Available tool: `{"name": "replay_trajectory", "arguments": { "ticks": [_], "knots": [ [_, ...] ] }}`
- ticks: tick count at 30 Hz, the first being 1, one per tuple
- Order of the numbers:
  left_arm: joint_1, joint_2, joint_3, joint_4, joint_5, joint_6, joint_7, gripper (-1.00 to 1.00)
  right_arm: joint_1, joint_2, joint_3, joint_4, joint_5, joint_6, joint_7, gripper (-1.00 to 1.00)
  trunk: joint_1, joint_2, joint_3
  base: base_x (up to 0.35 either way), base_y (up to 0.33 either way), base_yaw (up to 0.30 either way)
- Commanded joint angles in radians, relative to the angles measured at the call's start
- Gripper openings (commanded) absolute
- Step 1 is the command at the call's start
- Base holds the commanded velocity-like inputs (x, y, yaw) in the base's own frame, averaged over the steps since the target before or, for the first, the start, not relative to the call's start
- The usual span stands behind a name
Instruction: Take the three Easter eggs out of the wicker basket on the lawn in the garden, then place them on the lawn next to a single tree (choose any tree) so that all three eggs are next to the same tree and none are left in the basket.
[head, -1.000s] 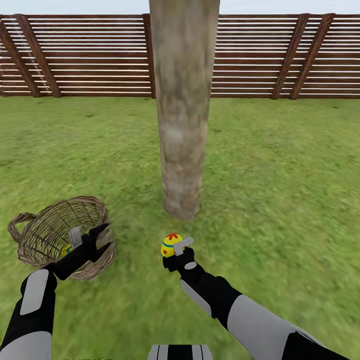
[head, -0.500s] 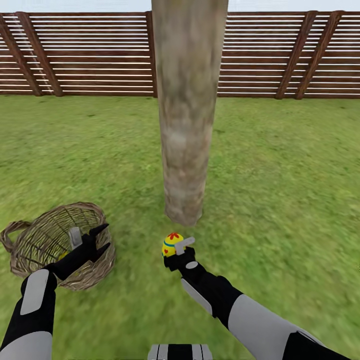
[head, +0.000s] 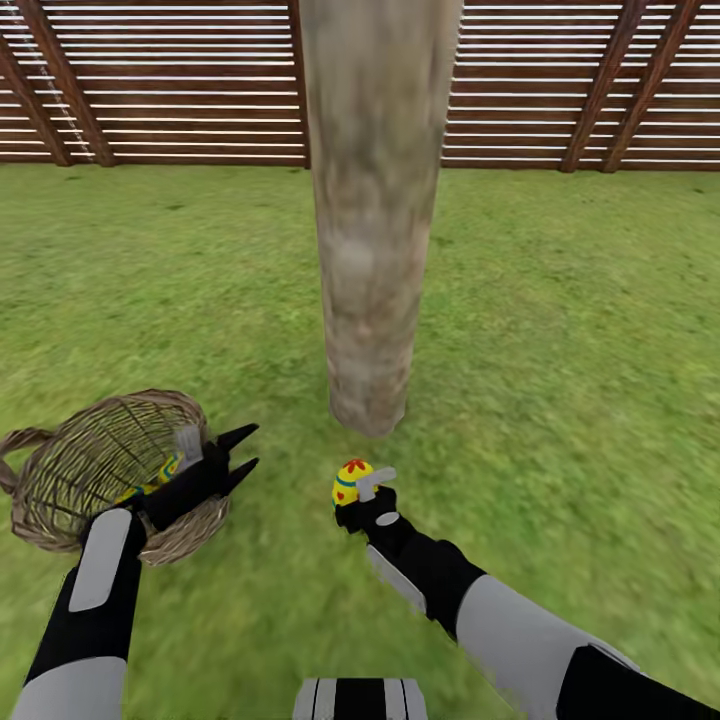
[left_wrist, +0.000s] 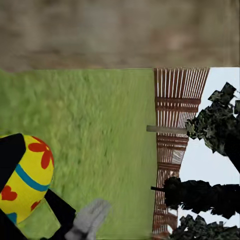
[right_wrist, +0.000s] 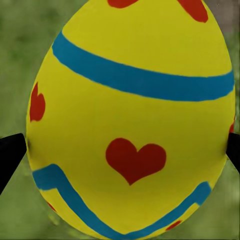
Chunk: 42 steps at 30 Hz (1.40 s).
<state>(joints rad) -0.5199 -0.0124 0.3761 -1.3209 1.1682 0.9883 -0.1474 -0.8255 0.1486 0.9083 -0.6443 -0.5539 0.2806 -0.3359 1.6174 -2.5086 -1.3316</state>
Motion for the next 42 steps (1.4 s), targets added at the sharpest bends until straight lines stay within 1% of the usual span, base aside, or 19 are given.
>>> {"name": "replay_trajectory", "arguments": {
  "ticks": [1,2,3,5,6,7,9,10,12,13,16,18,23,28,30,33,34,40,42],
  "knots": [
    [-0.001,-0.002,-0.017,-0.005,0.017,0.006,-0.009,1.00,-0.027,0.002,0.006,0.029,-0.017,0.002,-0.009,-1.00,0.000,-0.001,-0.005,0.000,0.000,0.000],
    [0.000,-0.002,-0.034,-0.008,0.039,0.007,-0.009,1.00,-0.052,0.005,0.007,0.066,-0.035,0.001,-0.008,-1.00,0.001,-0.001,-0.009,0.000,0.000,0.000],
    [0.001,-0.003,-0.049,-0.009,0.057,0.007,-0.009,1.00,-0.086,0.013,0.007,0.120,-0.073,-0.001,-0.006,-1.00,0.001,-0.001,-0.013,0.000,0.000,0.000],
    [0.002,-0.003,-0.058,-0.009,0.068,0.008,-0.009,1.00,-0.154,0.021,0.007,0.201,-0.139,-0.002,-0.003,-1.00,0.002,-0.002,-0.020,0.000,0.000,0.000],
    [0.005,-0.003,-0.059,-0.010,0.071,0.009,-0.009,1.00,-0.177,0.023,0.008,0.229,-0.150,-0.001,-0.001,-1.00,0.003,-0.002,-0.024,0.000,0.000,0.000],
    [0.010,-0.002,-0.060,-0.010,0.085,0.010,-0.009,1.00,-0.207,0.025,0.009,0.253,-0.157,0.005,-0.001,-1.00,0.003,-0.002,-0.028,0.000,0.000,0.000],
    [0.014,0.003,-0.061,-0.011,0.134,0.010,-0.009,1.00,-0.236,0.026,0.009,0.267,-0.161,0.048,0.000,-1.00,0.004,-0.002,-0.036,0.000,0.000,0.000],
    [0.016,0.004,-0.061,-0.011,0.152,0.010,-0.008,1.00,-0.245,0.026,0.009,0.268,-0.161,0.067,0.000,-1.00,0.004,-0.003,-0.040,0.000,0.000,0.000],
    [0.019,0.006,-0.061,-0.011,0.166,0.011,-0.008,1.00,-0.270,0.026,0.009,0.270,-0.162,0.098,0.000,-1.00,0.005,-0.003,-0.047,0.000,0.000,0.000],
    [0.022,0.008,-0.062,-0.011,0.170,0.012,-0.009,1.00,-0.278,0.026,0.009,0.262,-0.163,0.133,0.001,-1.00,0.006,-0.003,-0.051,0.000,0.000,0.000],
    [0.026,0.010,-0.060,-0.011,0.172,0.012,-0.009,1.00,-0.280,0.026,0.010,0.233,-0.186,0.149,0.016,-1.00,0.007,-0.004,-0.063,0.000,0.000,0.000],
    [0.026,0.013,-0.060,-0.011,0.172,0.012,-0.009,1.00,-0.278,0.026,0.012,0.198,-0.205,0.153,0.055,-1.00,0.008,-0.005,-0.071,0.000,0.000,0.000],
    [0.026,0.011,-0.060,-0.007,0.172,0.012,-0.009,1.00,-0.273,0.026,0.014,0.167,-0.209,0.156,0.075,-1.00,0.008,-0.005,-0.071,0.000,0.000,0.000],
    [0.026,0.009,-0.061,-0.006,0.172,0.011,-0.009,1.00,-0.269,0.026,0.015,0.081,-0.209,0.155,0.078,-1.00,0.008,-0.005,-0.071,0.000,0.000,0.000],
    [0.026,0.006,-0.061,-0.008,0.172,0.011,-0.009,1.00,-0.268,0.026,0.015,0.076,-0.209,0.153,0.088,-1.00,0.008,-0.005,-0.071,0.000,0.000,0.000],
    [0.026,0.006,-0.062,-0.008,0.172,0.010,-0.009,1.00,-0.268,0.026,0.015,0.075,-0.207,0.152,0.162,-1.00,0.009,-0.005,-0.078,0.000,0.000,0.000],
    [0.026,0.006,-0.062,-0.008,0.172,0.010,-0.009,1.00,-0.268,0.026,0.015,0.075,-0.207,0.152,0.169,-1.00,0.009,-0.005,-0.082,0.000,0.000,0.000],
    [0.026,0.003,-0.062,-0.002,0.172,0.010,-0.009,1.00,-0.268,0.026,0.015,0.077,-0.206,0.154,0.167,-1.00,0.009,-0.005,-0.082,0.000,0.000,0.177],
    [0.026,0.003,-0.062,-0.002,0.171,0.010,-0.009,1.00,-0.268,0.026,0.015,0.077,-0.206,0.152,0.168,-1.00,0.010,-0.006,-0.090,0.000,0.000,0.112]
  ]
}}
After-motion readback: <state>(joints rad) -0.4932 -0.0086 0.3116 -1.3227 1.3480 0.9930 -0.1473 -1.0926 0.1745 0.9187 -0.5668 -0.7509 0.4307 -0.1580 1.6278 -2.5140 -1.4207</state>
